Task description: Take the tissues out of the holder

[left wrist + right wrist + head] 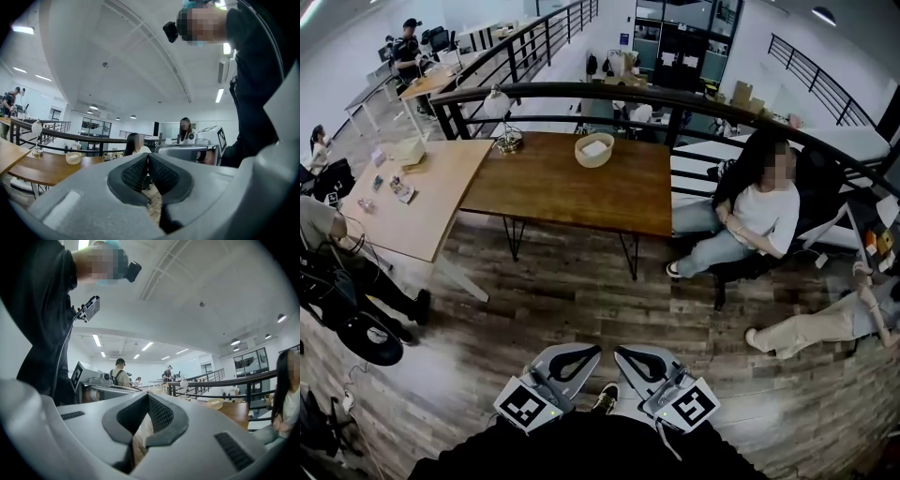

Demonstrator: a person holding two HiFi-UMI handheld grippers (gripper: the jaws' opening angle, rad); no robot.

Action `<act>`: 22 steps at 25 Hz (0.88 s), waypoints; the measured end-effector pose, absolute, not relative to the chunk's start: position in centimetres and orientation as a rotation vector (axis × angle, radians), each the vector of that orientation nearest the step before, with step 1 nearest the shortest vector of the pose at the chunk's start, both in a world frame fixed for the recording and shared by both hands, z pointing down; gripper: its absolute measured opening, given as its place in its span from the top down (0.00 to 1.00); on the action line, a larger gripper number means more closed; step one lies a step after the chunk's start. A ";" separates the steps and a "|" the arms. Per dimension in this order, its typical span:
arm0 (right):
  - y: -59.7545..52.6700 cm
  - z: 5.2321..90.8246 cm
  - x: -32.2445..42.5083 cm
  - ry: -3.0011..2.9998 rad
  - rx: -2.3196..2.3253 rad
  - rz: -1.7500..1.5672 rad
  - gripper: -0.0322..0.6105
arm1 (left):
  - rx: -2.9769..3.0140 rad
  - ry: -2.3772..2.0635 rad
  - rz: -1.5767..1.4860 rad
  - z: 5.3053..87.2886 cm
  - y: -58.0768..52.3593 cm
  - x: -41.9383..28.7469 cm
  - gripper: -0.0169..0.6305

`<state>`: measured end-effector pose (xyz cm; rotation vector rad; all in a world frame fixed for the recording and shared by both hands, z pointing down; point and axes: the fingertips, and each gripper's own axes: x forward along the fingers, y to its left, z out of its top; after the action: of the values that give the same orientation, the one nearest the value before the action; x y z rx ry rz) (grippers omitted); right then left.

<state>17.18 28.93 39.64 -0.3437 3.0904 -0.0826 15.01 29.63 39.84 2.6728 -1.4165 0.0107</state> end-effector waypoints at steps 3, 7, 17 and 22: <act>27.3 39.8 17.9 3.093 -0.324 -0.085 0.95 | 2.657 -1.436 0.014 40.0 28.1 15.7 0.96; 25.5 39.7 18.3 3.092 -0.305 -0.083 0.95 | 2.645 -1.465 0.016 39.8 26.6 16.0 0.96; 22.1 39.6 16.5 3.102 -0.274 -0.075 0.95 | 2.614 -1.492 -0.002 40.1 23.0 14.2 0.96; 19.8 39.6 14.4 3.108 -0.300 -0.059 0.95 | 2.637 -1.463 -0.011 40.4 20.6 12.3 0.96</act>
<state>14.45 19.82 39.65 -0.3000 3.1081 -0.0588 12.29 20.57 40.37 2.6372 -1.4632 -0.0107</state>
